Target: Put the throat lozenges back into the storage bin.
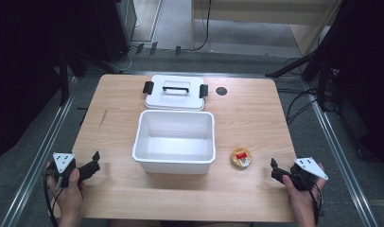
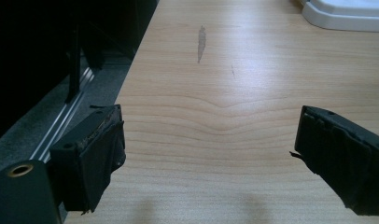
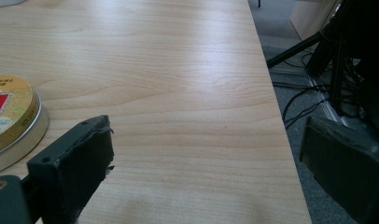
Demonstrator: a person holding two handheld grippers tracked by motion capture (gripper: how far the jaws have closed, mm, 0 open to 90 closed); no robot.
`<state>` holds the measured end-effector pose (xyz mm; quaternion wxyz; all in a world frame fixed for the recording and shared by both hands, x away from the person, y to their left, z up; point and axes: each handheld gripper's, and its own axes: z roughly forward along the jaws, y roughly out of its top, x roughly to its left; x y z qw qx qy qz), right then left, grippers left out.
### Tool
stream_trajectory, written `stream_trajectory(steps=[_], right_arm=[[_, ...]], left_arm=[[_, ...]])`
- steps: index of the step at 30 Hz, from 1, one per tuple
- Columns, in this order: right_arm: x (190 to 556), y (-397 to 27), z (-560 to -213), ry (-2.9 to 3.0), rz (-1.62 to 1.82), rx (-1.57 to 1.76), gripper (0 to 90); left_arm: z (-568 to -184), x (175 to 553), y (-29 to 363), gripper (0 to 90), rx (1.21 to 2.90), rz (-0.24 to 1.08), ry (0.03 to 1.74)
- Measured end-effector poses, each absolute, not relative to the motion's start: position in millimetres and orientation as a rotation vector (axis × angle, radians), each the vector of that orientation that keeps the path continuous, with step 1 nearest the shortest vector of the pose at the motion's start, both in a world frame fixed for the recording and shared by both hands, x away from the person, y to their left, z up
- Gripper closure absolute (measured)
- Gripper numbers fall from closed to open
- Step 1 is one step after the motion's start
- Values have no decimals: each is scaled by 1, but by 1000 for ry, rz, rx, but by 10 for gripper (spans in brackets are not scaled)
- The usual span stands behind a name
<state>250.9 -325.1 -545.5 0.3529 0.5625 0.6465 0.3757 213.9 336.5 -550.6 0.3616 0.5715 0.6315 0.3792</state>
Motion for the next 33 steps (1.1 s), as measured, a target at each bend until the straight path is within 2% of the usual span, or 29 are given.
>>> stream_trajectory(steps=[4,9,18,26,33], right_arm=[[251,-325,-545,1673,972,1452,37],[249,-325,-541,1683,1008,1493,128],[255,-305,-526,1907,985,1443,128],[270,-289,-513,2107,888,1447,130],[284,-268,-507,2304,721,1393,130]], left_arm=[[-551,214,338,93,1466,976,1627],[-551,213,338,94,1455,971,1628],[-551,213,340,130,1444,942,1619],[-551,213,339,79,1467,927,1607],[-551,213,338,76,1485,927,1602]])
